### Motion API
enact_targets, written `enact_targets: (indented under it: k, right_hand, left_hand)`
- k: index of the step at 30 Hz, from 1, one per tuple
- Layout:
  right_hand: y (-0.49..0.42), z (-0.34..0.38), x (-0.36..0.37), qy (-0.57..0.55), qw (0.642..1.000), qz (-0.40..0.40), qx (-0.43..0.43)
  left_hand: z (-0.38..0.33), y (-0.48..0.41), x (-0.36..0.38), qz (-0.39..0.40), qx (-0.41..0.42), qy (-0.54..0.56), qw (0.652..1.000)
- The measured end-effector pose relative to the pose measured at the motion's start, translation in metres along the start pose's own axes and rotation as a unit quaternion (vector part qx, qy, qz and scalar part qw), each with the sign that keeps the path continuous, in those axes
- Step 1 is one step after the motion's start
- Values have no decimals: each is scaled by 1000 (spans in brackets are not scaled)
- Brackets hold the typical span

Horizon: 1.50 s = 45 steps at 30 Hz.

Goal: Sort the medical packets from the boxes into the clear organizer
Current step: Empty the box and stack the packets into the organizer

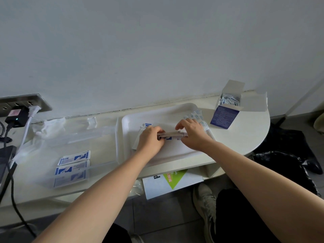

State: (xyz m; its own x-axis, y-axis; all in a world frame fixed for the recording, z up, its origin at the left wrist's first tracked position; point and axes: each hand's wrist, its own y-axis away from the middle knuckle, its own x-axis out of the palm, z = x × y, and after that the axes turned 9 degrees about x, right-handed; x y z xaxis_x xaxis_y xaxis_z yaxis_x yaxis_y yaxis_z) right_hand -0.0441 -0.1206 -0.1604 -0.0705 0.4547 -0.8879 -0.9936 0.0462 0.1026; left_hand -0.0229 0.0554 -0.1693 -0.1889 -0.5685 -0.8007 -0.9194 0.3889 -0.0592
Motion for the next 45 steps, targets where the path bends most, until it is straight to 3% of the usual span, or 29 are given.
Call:
enact_targets:
  k: [2, 5, 16, 22, 28, 32, 37, 40, 45]
  right_hand:
    - [0, -1, -1, 34, 999, -10, 17]
    - [0, 1, 0, -5, 998, 19, 57]
    - [-3, -2, -1, -101, 993, 27, 56]
    - [-4, 5, 3, -102, 993, 46, 26]
    - [0, 5, -2, -31, 998, 46, -33]
    - [-3, 19, -14, -61, 998, -19, -21]
    - [-4, 52, -28, -166, 984, -45, -46]
    - [-7, 92, -27, -186, 981, -19, -60]
    - [-8, 165, -10, -223, 971, 43, -69]
  left_hand:
    - [-1, 1, -1, 0, 1, 2, 1000]
    - [-2, 1, 0, 2, 3, 4, 1000]
    - [-2, -3, 6, 6, 0, 9, 1000]
    - [-4, -3, 9, 5, -5, 5, 1000]
    - [-8, -1, 3, -6, 9, -2, 1000]
    - [-17, -1, -26, -28, 22, -4, 999]
    - [-23, -1, -76, 11, 8, -20, 1000]
    - [-10, 11, -117, 20, -11, -39, 999]
    - [19, 43, -162, -4, -58, 31, 998]
